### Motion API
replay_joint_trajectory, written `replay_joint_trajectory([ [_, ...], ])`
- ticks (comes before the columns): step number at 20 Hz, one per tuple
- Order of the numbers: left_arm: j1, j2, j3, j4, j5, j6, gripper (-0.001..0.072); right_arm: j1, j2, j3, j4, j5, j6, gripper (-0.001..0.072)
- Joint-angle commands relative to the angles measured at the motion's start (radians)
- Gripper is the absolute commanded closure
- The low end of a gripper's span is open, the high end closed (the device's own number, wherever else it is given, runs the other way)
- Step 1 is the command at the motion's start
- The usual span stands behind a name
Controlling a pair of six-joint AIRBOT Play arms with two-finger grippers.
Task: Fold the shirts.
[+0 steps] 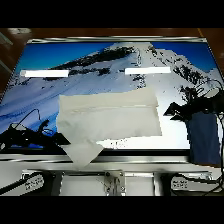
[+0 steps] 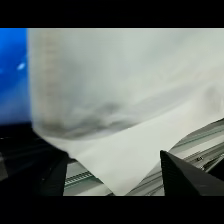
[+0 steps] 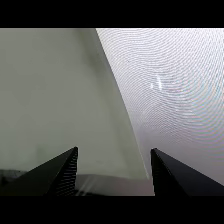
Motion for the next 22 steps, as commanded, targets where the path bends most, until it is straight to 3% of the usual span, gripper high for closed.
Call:
replay_joint_trajectory([
  [1,-0.088,-0.001,-0.037,-0.016,0.105,-0.036,0.0119,0.0,0.001,0.0,0.002,-0.001,0.012,0.0138],
  [3,-0.123,-0.002,-0.039,-0.021,0.164,-0.076,0.0443,0.0,0.001,0.0,0.001,-0.001,0.022,0.0138],
  [5,-0.125,0.0,-0.039,-0.042,0.171,-0.076,0.0618,0.0,0.001,-0.001,-0.014,0.003,0.038,0.0137],
  [6,-0.124,0.003,-0.039,-0.042,0.164,-0.069,0.0671,0.0,0.001,-0.003,-0.029,0.008,0.04,0.0114],
  [7,-0.124,0.007,-0.039,-0.042,0.151,-0.057,0.0671,-0.001,0.001,-0.014,-0.029,0.018,0.036,0.0031],
  [12,-0.124,0.076,-0.038,-0.041,0.088,-0.031,0.0671,-0.001,0.001,-0.147,0.001,0.051,-0.021,0.0032],
  [20,-0.124,0.179,-0.031,-0.034,0.026,-0.024,0.0671,0.06,-0.024,-0.248,0.037,-0.104,0.017,0.0033],
  [21,-0.124,0.179,-0.024,-0.034,0.027,-0.024,0.0671,0.087,-0.039,-0.248,0.049,-0.127,0.032,0.0042],
  [22,-0.123,0.179,-0.012,-0.033,0.027,-0.024,0.0671,0.114,-0.053,-0.248,0.063,-0.149,0.038,0.0135],
])
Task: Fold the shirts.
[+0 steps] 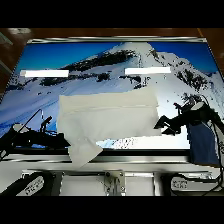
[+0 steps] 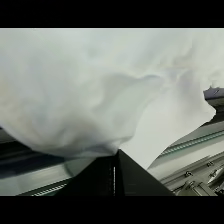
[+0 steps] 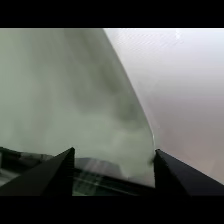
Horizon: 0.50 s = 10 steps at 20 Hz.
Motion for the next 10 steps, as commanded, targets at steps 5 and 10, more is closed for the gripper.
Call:
replay_joint_trajectory([
  [5,0.068,0.011,0.16,-0.001,-0.033,0.065,0.0671,0.096,-0.009,0.041,0.086,-0.126,-0.066,0.0651],
  [10,0.079,0.003,0.372,-0.001,0.016,0.092,0.0672,0.119,0.041,0.267,0.179,-0.233,-0.145,0.0653],
])
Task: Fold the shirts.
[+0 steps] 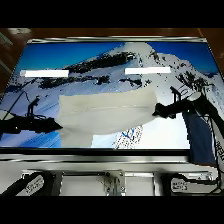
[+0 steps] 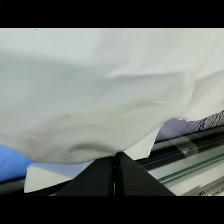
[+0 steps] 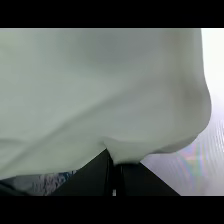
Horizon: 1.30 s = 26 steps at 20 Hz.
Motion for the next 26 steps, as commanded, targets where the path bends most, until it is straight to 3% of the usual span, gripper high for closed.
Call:
replay_joint_trajectory([
  [1,0.009,-0.023,0.143,-0.001,0.073,0.02,0.0671,0.039,0.016,0.149,0.037,-0.125,-0.034,0.0653],
  [4,0.008,-0.155,0.275,-0.002,0.097,0.02,0.0671,0.102,-0.031,0.259,-0.055,-0.267,0.011,0.0653],
  [10,0.007,-0.521,0.633,-0.057,0.054,0.0,0.067,0.135,-0.241,0.448,-0.178,-0.289,0.131,0.0653],
  [15,-0.029,-0.735,0.793,-0.061,0.007,-0.029,0.0663,0.136,-0.349,0.459,-0.185,-0.31,0.2,0.0651],
  [16,-0.036,-0.757,0.797,-0.061,0.006,-0.029,0.0623,0.136,-0.364,0.459,-0.186,-0.31,0.209,0.0651],
  [17,-0.042,-0.774,0.798,-0.061,0.002,-0.029,0.0507,0.136,-0.375,0.459,-0.185,-0.311,0.21,0.0638],
  [18,-0.042,-0.784,0.798,-0.061,-0.008,-0.029,0.0364,0.136,-0.38,0.459,-0.183,-0.314,0.21,0.053],
  [19,-0.039,-0.786,0.798,-0.056,-0.018,-0.028,0.0304,0.135,-0.378,0.459,-0.175,-0.325,0.204,0.0226],
  [20,-0.032,-0.783,0.799,-0.057,-0.031,-0.028,0.0304,0.13,-0.37,0.459,-0.171,-0.325,0.188,0.0045],
  [23,0.008,-0.78,0.837,-0.057,-0.124,-0.029,0.0304,0.087,-0.324,0.46,-0.206,-0.318,0.176,0.0047],
  [26,0.039,-0.771,0.872,-0.057,-0.204,-0.044,0.0305,0.015,-0.324,0.459,-0.162,-0.275,0.232,0.0047],
])
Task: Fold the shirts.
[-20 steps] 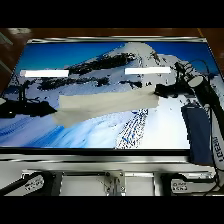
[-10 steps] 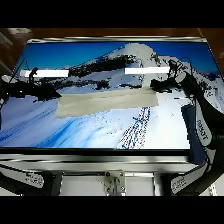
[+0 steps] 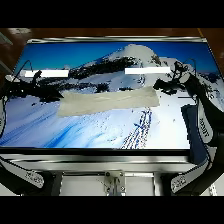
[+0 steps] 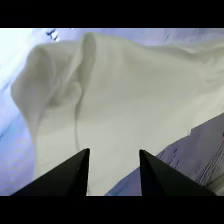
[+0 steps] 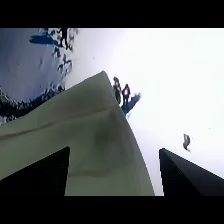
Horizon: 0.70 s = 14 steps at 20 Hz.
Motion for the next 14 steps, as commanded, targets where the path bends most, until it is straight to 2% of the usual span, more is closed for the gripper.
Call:
replay_joint_trajectory([
  [1,0.028,0.007,0.036,0.0,-0.097,-0.011,0.0305,-0.068,-0.006,0.001,0.065,0.058,0.034,0.0047],
  [6,0.014,0.03,0.038,-0.045,-0.1,-0.01,0.0306,-0.071,-0.09,0.001,0.225,0.098,0.031,0.0049],
  [10,-0.014,0.04,0.038,-0.116,-0.098,0.018,0.0307,-0.043,-0.125,0.001,0.253,0.094,0.032,0.0058],
  [11,-0.023,0.042,0.038,-0.134,-0.095,0.021,0.0307,-0.04,-0.131,0.001,0.251,0.098,0.038,0.0086],
  [12,-0.032,0.042,0.038,-0.146,-0.091,0.021,0.031,-0.039,-0.137,0.001,0.254,0.103,0.044,0.0175],
  [13,-0.042,0.042,0.038,-0.151,-0.088,0.025,0.0317,-0.039,-0.143,0.001,0.263,0.115,0.045,0.0234],
  [14,-0.053,0.042,0.038,-0.153,-0.088,0.033,0.0318,-0.04,-0.144,0.001,0.268,0.127,0.039,0.0364],
])
